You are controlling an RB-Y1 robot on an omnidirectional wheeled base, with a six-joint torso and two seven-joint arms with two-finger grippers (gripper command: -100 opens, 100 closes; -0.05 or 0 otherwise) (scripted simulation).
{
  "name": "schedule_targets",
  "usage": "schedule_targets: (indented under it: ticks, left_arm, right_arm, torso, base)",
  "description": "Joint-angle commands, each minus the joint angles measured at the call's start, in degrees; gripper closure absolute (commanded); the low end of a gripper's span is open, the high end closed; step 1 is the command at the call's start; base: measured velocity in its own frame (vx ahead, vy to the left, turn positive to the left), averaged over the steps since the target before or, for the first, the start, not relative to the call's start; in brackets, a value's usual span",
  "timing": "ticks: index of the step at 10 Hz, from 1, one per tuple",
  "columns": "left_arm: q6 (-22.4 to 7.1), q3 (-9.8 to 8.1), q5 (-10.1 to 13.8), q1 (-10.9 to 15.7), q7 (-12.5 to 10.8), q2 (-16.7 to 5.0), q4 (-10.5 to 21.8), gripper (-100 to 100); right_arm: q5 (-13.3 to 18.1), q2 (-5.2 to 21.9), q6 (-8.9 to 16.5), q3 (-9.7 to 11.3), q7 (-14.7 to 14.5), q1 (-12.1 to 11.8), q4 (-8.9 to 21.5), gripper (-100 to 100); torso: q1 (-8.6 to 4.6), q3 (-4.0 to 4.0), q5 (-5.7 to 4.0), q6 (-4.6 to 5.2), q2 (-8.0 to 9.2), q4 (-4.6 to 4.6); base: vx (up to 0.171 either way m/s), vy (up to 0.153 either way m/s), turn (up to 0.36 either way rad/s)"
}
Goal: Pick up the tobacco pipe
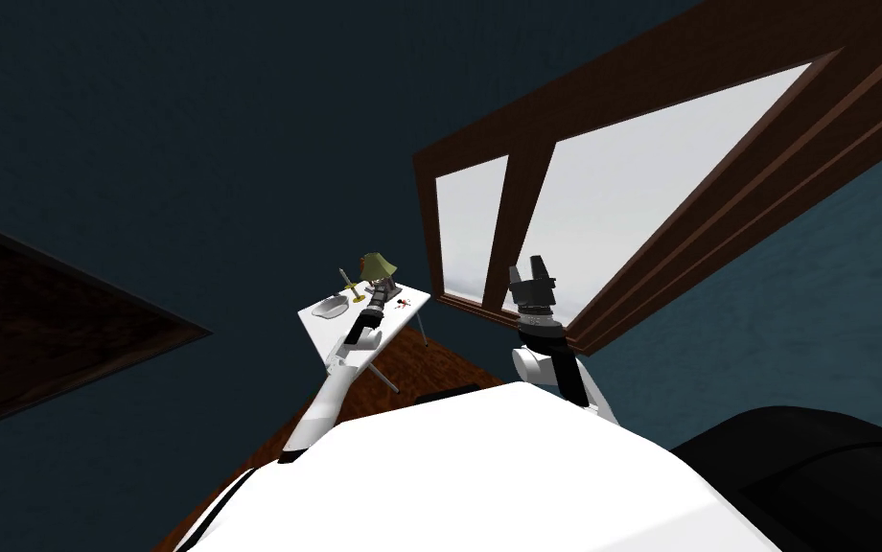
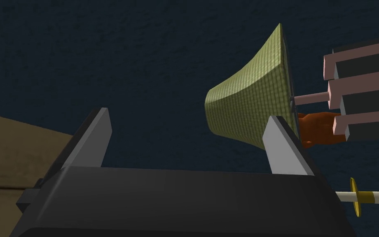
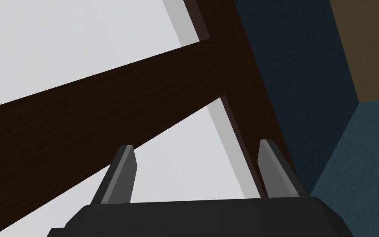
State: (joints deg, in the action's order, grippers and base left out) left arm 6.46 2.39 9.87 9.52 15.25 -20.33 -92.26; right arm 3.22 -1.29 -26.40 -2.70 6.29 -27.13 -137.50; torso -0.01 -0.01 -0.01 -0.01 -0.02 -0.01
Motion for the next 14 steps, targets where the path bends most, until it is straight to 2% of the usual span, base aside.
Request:
schedule_targets:
  ticks: [1,2,3,4,5,8,9,10,11,12,13,14]
  left_arm:
    - [-2.4,-0.01,0.3,1.9,0.8,-0.2,2.0,-100]
    - [-4.3,0.02,1.2,4.1,2.0,-0.9,4.2,-100]
    - [-5.4,0.02,1.2,5.0,2.0,-0.9,5.4,-100]
    - [-7.2,0.07,2.1,7.0,3.2,-1.6,7.4,-100]
    - [-8.4,0.07,2.1,8.2,3.2,-1.6,9.3,-100]
    - [-13.4,0.22,4.2,13.5,5.4,-2.6,14.7,-100]
    - [-14.8,0.22,4.2,14.4,5.4,-2.6,16.6,-100]
    - [-16.3,0.32,5.2,16.7,6.5,-3.0,18.7,-100]
    - [-17.9,0.32,5.2,17.5,6.5,-3.0,20.5,-100]
    - [-19.5,0.43,6.4,19.9,7.5,-3.3,22.4,-100]
    - [-21.4,0.43,6.4,20.5,7.5,-3.3,23.8,-100]
    - [-21.4,0.43,6.4,20.5,7.5,-3.3,24.9,-100]
  right_arm:
    - [0.0,0.0,0.0,0.0,0.0,0.0,0.0,0]
    - [0.0,0.0,0.0,0.0,0.0,0.0,0.0,0]
    - [0.0,0.0,0.0,0.0,0.0,0.0,0.0,0]
    - [0.0,0.0,0.0,0.0,0.0,0.0,0.0,0]
    - [0.0,0.0,0.0,0.0,0.0,0.0,0.0,0]
    - [0.0,0.0,0.0,0.0,0.0,0.0,0.0,0]
    - [0.0,0.0,0.0,0.0,0.0,0.0,0.0,0]
    - [0.0,0.0,0.0,0.0,0.0,0.0,0.0,0]
    - [0.0,0.0,0.0,0.0,0.0,0.0,0.0,0]
    - [0.0,0.0,0.0,0.0,0.0,0.0,0.0,0]
    - [0.0,0.0,0.0,0.0,0.0,0.0,0.0,0]
    - [0.0,0.0,0.0,0.0,0.0,0.0,0.0,0]
  torso:
    - [0.0,0.0,0.0,0.0,0.0,0.0]
    - [0.0,0.0,0.0,-0.01,0.0,0.0]
    - [0.0,0.0,0.0,-0.01,-0.01,0.0]
    - [0.01,-0.01,0.0,-0.01,-0.01,-0.01]
    - [0.01,-0.01,0.0,0.0,-0.02,-0.01]
    - [0.03,-0.02,0.01,-0.02,-0.03,-0.01]
    - [0.03,-0.03,0.01,-0.01,-0.05,-0.01]
    - [0.04,-0.03,0.01,-0.02,-0.04,-0.02]
    - [0.03,-0.03,0.01,-0.02,-0.05,-0.01]
    - [0.04,-0.03,0.01,-0.03,-0.05,-0.02]
    - [0.05,-0.04,0.01,-0.01,-0.07,-0.02]
    - [0.06,-0.04,0.02,-0.03,-0.06,-0.03]
  base:
    - [0.001,-0.005,-0.017]
    - [0.003,-0.006,-0.029]
    - [0.003,-0.004,-0.015]
    - [0.004,-0.003,-0.025]
    - [0.005,-0.001,-0.018]
    - [0.011,0.002,-0.019]
    - [0.012,0.004,-0.015]
    - [0.015,0.003,-0.015]
    - [0.015,0.005,-0.012]
    - [0.022,0.01,-0.016]
    - [0.019,0.011,-0.013]
    - [0.007,0.004,0.001]
